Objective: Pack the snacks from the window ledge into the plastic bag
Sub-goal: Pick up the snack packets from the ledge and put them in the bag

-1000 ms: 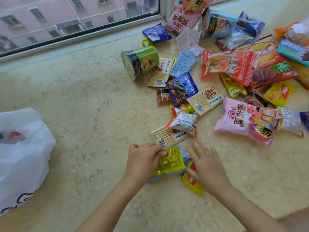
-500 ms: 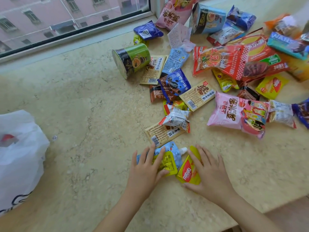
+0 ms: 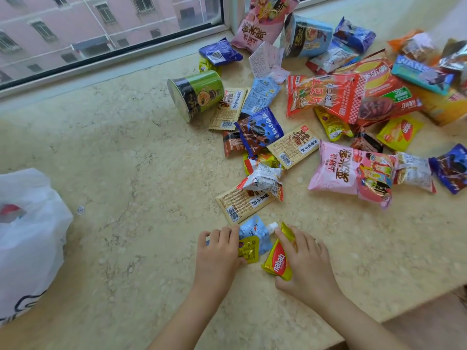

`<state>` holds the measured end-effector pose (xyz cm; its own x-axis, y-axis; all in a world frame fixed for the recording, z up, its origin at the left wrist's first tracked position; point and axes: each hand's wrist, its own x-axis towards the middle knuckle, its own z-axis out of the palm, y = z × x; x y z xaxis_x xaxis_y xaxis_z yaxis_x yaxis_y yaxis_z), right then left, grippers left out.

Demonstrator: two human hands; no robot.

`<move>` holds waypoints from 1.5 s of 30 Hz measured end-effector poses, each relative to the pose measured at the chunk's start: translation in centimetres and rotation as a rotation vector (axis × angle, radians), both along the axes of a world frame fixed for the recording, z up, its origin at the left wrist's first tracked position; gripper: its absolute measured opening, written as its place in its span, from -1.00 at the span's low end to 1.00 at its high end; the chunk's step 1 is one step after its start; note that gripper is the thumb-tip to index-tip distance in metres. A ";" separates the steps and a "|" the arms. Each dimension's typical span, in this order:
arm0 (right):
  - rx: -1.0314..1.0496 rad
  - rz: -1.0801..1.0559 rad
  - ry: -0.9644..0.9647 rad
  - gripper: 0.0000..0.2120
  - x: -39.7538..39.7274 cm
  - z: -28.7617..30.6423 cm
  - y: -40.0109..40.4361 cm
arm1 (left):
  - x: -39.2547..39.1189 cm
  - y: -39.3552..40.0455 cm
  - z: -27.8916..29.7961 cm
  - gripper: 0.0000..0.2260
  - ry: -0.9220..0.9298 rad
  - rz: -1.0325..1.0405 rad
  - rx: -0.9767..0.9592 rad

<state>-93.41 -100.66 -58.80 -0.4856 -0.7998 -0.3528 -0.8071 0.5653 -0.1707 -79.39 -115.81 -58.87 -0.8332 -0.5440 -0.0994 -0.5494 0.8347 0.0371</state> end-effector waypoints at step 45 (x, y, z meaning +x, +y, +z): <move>-0.559 0.744 -0.124 -0.12 39.8 12.7 -36.0 | 42.4 -19.3 18.5 -0.52 0.366 0.986 -0.309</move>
